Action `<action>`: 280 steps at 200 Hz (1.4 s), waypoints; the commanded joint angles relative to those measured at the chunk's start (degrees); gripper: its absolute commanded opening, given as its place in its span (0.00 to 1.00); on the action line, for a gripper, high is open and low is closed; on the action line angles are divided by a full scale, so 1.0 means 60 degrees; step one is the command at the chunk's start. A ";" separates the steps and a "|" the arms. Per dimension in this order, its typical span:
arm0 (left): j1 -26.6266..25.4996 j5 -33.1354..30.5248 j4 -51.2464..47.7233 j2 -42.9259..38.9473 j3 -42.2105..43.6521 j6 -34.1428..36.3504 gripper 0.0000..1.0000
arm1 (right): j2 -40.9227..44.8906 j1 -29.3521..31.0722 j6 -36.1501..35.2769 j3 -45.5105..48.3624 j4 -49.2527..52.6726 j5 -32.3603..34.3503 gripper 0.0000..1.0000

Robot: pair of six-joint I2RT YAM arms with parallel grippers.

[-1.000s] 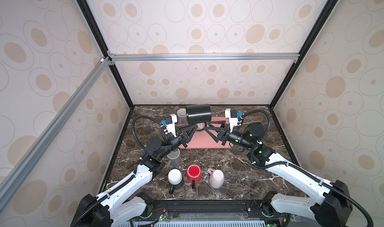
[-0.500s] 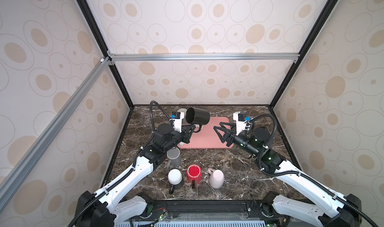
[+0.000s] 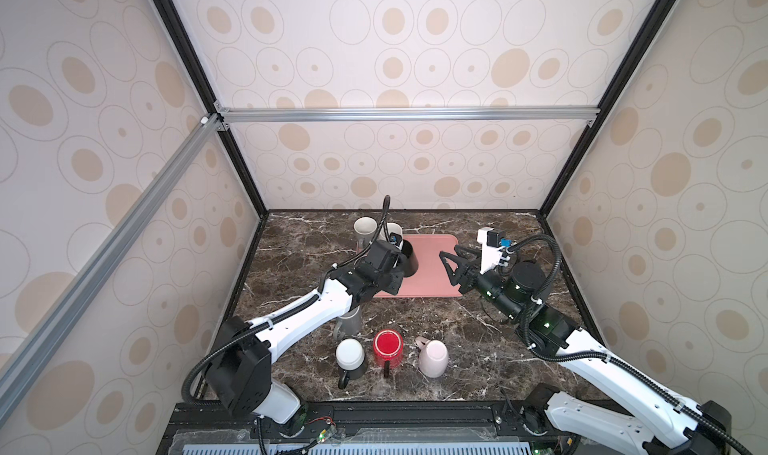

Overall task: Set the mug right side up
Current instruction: 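Lower the black mug onto the pink tray beside the red-lined mug with the left gripper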

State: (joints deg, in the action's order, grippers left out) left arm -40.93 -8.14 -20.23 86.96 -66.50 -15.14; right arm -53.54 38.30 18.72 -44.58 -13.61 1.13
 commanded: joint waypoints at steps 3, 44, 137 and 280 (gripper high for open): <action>0.0039 -0.0585 0.0127 0.0234 -0.0928 0.0028 0.00 | 0.0247 0.0045 -0.0213 0.0177 0.0242 0.0527 0.55; 0.0054 -0.0623 0.0442 0.0826 -0.0877 -0.0040 0.00 | 0.0392 0.0047 -0.0309 0.0238 0.0418 0.0683 0.56; 0.0523 -0.0357 0.0925 0.1645 -0.0636 -0.0246 0.00 | 0.0651 0.0000 -0.0388 0.0425 0.0581 0.0955 0.57; 0.0609 -0.0645 0.0824 0.2087 -0.0227 -0.0432 0.00 | 0.0444 -0.0047 -0.0241 0.0394 0.0525 0.0911 0.58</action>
State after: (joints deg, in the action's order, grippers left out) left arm -37.43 -9.61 -18.68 99.57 -67.51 -16.27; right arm -50.68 38.20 17.08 -42.61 -10.20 6.15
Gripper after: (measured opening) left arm 0.176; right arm 0.575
